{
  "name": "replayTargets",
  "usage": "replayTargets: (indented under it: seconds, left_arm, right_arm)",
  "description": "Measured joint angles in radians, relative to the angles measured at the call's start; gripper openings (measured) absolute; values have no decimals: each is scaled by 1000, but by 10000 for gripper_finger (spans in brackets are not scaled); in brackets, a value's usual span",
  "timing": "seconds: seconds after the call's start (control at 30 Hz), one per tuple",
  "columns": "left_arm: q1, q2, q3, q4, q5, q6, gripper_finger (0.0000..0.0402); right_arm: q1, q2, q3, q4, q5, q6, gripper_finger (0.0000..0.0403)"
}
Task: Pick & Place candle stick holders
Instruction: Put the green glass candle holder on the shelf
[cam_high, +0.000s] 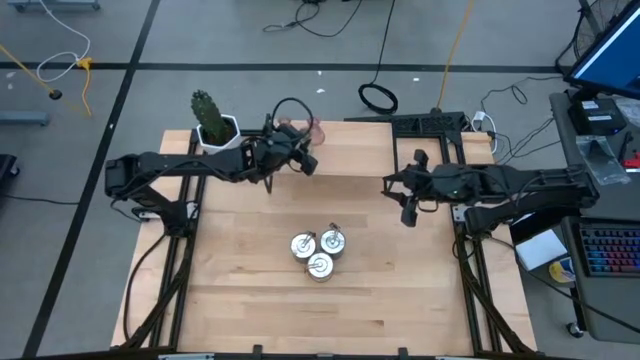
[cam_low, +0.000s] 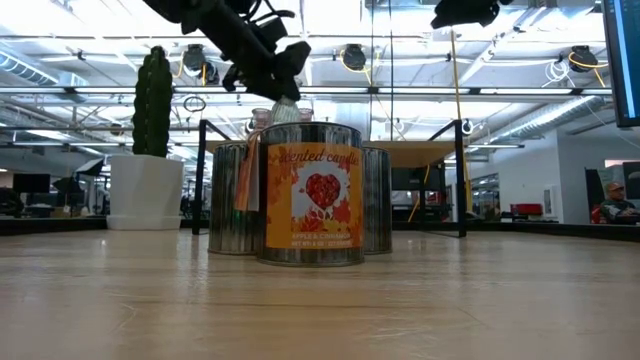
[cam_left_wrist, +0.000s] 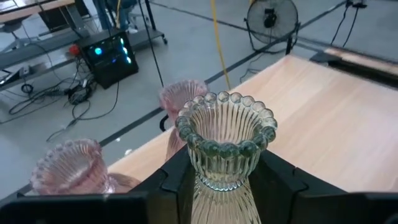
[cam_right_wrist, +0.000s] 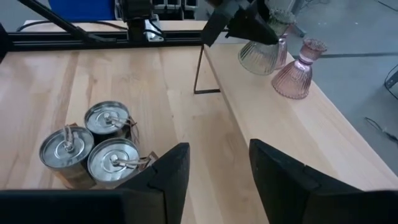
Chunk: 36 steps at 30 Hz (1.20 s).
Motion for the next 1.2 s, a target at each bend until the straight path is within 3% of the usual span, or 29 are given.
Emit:
replayTargets:
  seconds: [0.4,1.2]
  left_arm:
    - [-3,0,-142,216,2,-24,133]
    - [37,-1,-142,174,24,0,142]
  right_arm:
    - [0,-1,0,-3,0,-3,155]
    - [0,-1,0,1,-2,8,155]
